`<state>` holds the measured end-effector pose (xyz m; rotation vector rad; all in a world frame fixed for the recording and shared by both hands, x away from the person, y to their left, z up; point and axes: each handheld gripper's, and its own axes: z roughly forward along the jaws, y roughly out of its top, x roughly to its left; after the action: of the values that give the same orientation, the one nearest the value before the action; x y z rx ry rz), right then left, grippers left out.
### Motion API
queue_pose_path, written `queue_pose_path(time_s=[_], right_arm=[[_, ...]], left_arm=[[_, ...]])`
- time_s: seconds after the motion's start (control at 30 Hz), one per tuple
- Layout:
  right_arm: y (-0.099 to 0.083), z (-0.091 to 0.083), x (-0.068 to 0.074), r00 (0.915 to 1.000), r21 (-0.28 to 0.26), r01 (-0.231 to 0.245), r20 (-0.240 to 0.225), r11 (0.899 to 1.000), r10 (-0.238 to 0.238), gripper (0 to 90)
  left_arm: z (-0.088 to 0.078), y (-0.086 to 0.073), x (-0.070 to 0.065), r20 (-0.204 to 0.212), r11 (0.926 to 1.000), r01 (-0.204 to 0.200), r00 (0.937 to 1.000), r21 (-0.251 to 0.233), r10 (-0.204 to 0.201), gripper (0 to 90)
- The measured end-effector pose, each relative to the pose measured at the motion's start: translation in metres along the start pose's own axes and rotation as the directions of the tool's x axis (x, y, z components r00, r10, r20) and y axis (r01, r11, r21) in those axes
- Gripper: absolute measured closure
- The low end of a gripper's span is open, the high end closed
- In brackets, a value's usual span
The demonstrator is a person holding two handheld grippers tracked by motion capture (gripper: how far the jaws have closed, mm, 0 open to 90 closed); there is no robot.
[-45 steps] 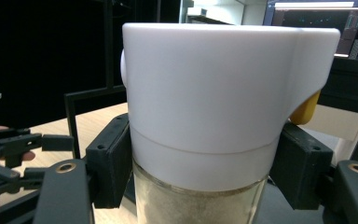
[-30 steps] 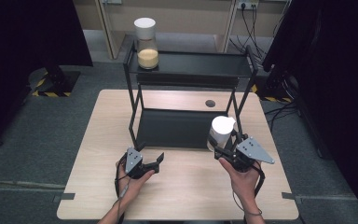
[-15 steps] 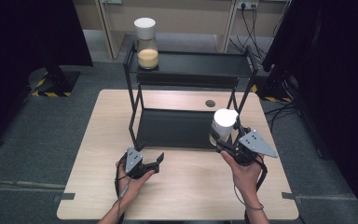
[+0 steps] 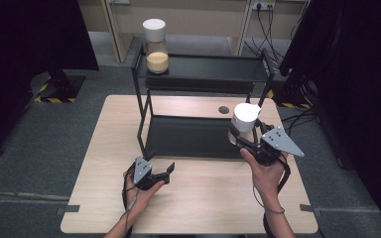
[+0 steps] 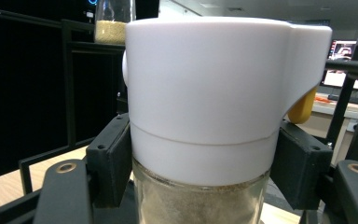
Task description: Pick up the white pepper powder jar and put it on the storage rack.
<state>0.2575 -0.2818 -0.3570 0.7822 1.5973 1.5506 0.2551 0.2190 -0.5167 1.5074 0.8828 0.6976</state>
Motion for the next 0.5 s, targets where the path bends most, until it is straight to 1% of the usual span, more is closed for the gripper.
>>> queue_pose_path(time_s=[0.5], right_arm=[[0.019,0.010,-0.005,0.9995,-0.013,-0.005,0.031,1.000,0.005,30.5]], left_arm=[[0.000,0.000,0.000,0.001,1.0000,0.002,1.0000,-0.001,-0.002,12.3]])
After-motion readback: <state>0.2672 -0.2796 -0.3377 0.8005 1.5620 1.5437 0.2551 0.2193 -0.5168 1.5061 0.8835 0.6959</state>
